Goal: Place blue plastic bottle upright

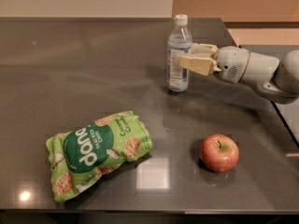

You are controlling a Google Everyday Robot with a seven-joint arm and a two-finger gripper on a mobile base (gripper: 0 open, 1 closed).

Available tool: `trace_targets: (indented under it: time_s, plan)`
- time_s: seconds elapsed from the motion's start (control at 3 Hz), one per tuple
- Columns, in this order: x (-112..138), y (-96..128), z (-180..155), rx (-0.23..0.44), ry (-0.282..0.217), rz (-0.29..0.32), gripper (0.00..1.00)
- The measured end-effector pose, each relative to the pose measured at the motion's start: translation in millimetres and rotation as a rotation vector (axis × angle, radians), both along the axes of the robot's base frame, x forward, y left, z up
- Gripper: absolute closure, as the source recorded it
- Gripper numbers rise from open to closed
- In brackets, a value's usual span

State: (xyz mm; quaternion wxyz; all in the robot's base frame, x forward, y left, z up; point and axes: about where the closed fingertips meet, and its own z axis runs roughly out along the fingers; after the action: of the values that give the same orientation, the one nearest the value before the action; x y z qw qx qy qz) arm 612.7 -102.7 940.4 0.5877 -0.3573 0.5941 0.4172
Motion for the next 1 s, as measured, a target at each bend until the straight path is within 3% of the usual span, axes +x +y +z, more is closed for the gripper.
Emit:
trace_targets:
  time_s: [0.33, 1.0]
  plan:
    - [0.0, -1.3, -8.4, -0.013, 0.003, -0.007, 0.84]
    - [-3.6, -1.9, -14.5, -0.021, -0.030, -0.028, 0.38]
